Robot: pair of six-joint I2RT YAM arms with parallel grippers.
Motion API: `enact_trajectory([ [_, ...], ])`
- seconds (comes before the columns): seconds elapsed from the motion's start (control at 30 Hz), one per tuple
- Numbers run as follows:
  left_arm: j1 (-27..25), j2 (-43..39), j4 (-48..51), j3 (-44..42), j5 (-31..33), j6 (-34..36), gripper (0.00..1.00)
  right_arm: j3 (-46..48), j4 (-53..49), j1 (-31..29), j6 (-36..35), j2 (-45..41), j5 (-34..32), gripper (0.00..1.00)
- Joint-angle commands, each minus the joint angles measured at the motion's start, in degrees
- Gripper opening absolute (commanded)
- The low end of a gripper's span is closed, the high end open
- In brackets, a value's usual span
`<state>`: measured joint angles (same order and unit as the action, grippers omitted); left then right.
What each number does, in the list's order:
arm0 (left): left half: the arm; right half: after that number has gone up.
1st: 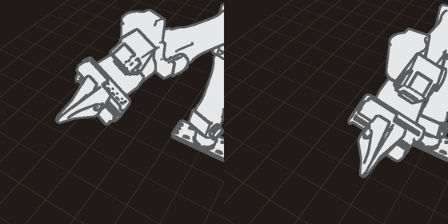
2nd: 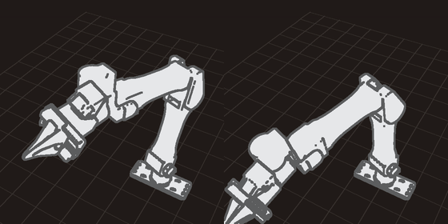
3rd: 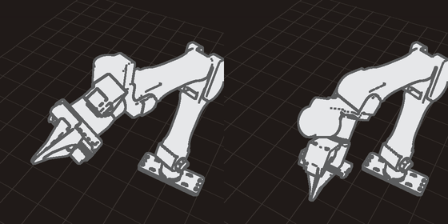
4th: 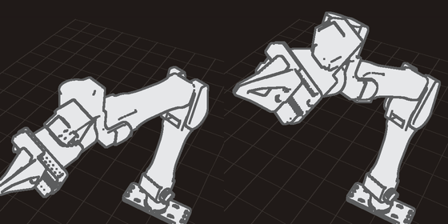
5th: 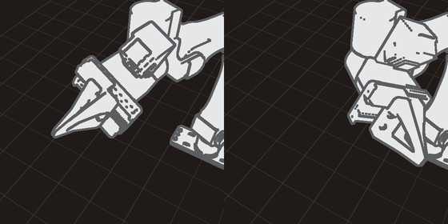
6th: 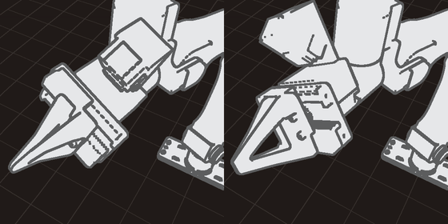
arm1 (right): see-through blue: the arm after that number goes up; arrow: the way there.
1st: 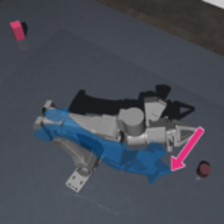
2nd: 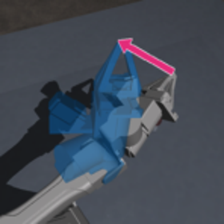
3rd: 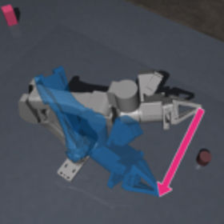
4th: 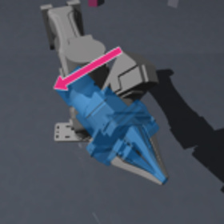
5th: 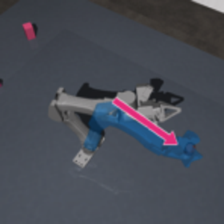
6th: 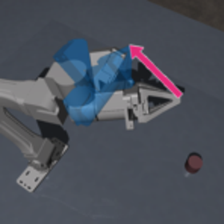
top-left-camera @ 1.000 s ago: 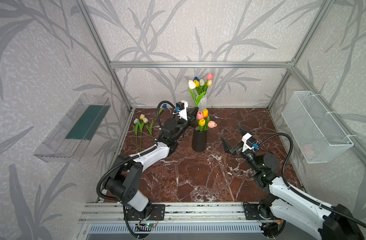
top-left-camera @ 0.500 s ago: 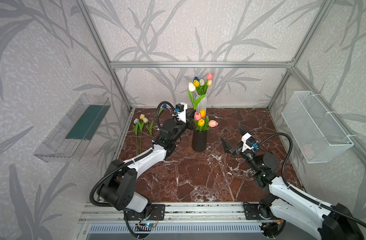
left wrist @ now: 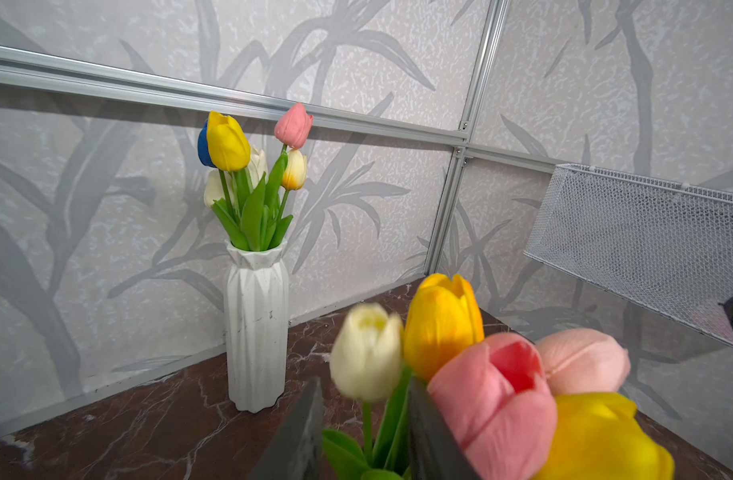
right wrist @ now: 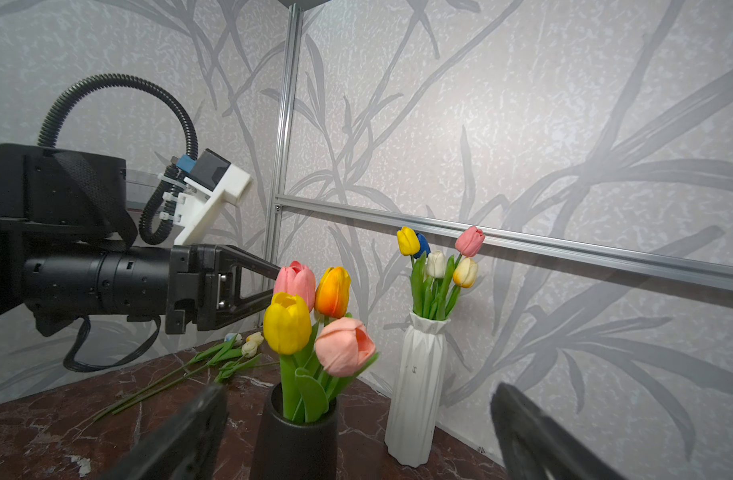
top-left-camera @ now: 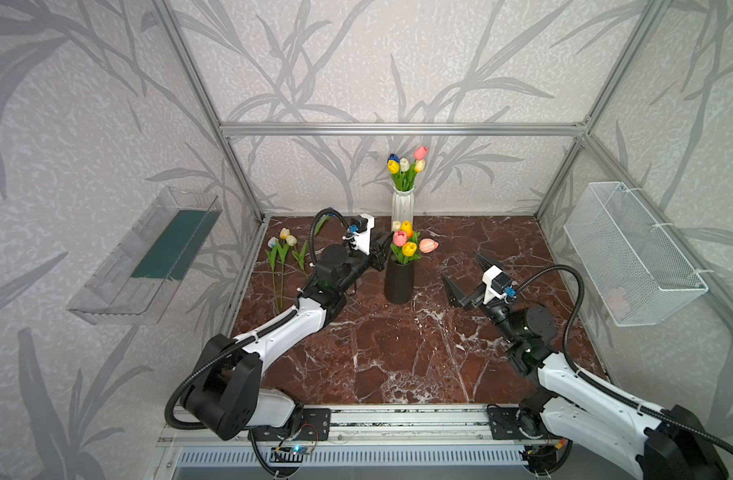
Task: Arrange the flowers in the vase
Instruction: 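Withdraw the left gripper back toward the remaining loose tulips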
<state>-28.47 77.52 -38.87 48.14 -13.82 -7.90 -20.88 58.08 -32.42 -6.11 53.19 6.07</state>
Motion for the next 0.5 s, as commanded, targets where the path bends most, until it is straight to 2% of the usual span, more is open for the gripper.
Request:
enact_trajectory([
  [0.0,1.11,-3.82,6.45,-0.28,-0.61,4.88,0.44,0.22,2.31,-0.27,-0.88,0.07,0.26,1.0],
  [0.13,5.8,-6.73,12.62,-0.62,-0.73,3.59,0.49,0.38,2.13,-0.28,-1.08,0.33,0.26,1.0],
  [0.23,11.84,-7.34,15.15,-1.28,1.09,-1.53,0.5,0.4,2.58,-0.27,-0.76,0.69,0.02,1.0],
  [0.3,16.19,-6.14,17.84,-0.75,4.38,-5.94,0.57,0.57,2.38,-0.32,-0.01,0.48,0.01,1.0],
  [0.37,19.74,-2.44,28.04,3.81,9.02,-8.09,0.58,0.97,1.18,-0.27,2.28,-0.44,-0.19,1.0],
  [0.43,21.52,3.6,40.26,10.6,13.34,-7.28,0.58,1.79,0.01,-0.32,3.54,-1.38,1.34,1.0],
  [0.47,22.44,7.3,46.22,14.44,14.63,-7.05,0.54,2.22,-0.58,-0.36,4.01,-1.74,1.57,1.0],
])
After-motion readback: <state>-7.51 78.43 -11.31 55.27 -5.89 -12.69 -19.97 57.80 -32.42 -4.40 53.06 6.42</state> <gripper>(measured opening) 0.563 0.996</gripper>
